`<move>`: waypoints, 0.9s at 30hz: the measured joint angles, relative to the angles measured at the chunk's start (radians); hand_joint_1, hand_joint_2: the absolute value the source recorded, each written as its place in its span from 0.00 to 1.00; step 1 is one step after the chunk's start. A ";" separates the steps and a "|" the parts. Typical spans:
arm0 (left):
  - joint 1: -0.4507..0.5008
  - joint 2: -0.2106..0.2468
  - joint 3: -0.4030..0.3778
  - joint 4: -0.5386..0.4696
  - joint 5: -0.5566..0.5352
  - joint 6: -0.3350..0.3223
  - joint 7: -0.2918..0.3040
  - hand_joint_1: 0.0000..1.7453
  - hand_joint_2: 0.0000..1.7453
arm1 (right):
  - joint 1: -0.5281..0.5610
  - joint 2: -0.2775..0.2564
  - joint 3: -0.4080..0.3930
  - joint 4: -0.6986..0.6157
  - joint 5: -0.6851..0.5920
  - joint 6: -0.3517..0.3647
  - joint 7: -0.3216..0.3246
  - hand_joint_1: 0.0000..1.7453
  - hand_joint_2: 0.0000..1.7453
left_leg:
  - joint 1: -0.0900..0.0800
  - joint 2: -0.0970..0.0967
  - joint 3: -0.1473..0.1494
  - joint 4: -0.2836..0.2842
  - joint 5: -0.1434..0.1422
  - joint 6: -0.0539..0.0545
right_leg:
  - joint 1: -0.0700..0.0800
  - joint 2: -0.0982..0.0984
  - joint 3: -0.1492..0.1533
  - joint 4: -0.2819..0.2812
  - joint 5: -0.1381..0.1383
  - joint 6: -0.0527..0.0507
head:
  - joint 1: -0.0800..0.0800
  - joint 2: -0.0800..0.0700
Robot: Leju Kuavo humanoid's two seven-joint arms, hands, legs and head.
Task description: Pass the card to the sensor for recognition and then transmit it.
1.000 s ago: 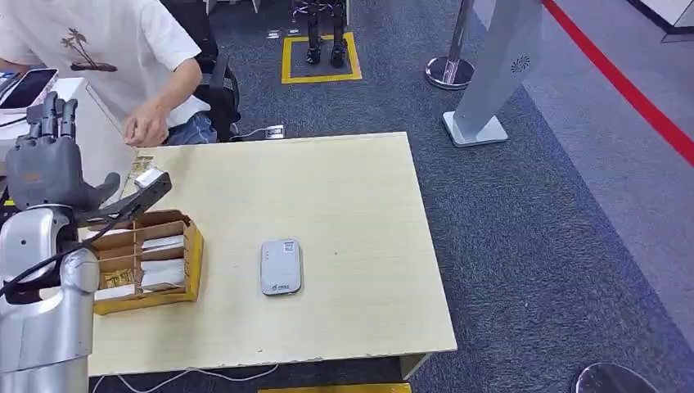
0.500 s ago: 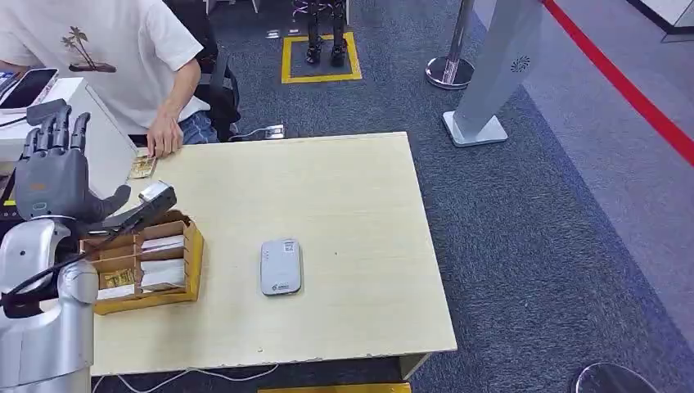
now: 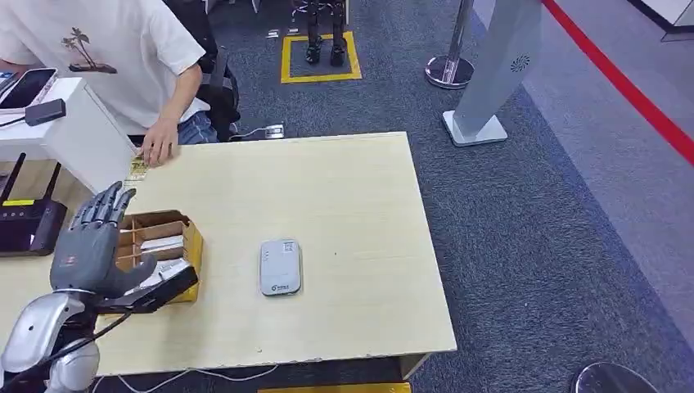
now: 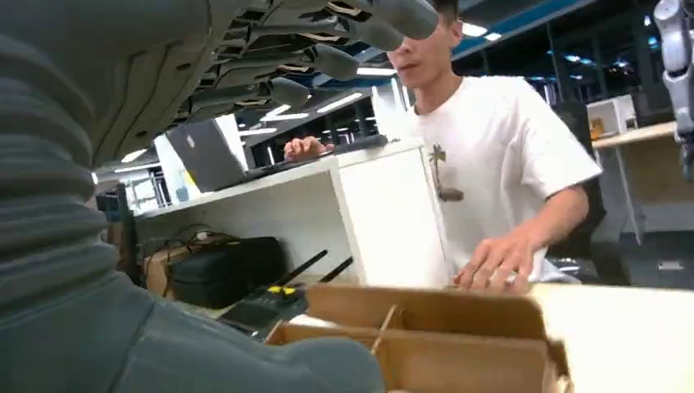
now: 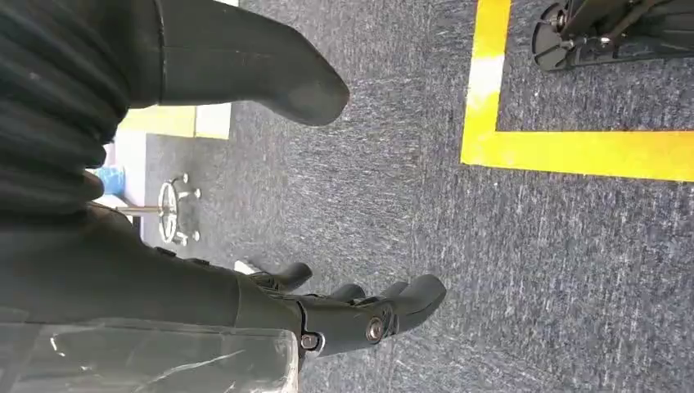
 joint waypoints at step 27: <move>0.334 0.102 -0.058 -0.223 -0.125 -0.072 0.143 0.00 1.00 | 0.000 0.000 -0.026 0.000 -0.025 -0.014 0.009 0.00 1.00 | 0.000 0.000 0.000 0.000 -0.001 0.001 | 0.000 -0.001 0.001 0.000 -0.001 -0.001 | 0.000 0.000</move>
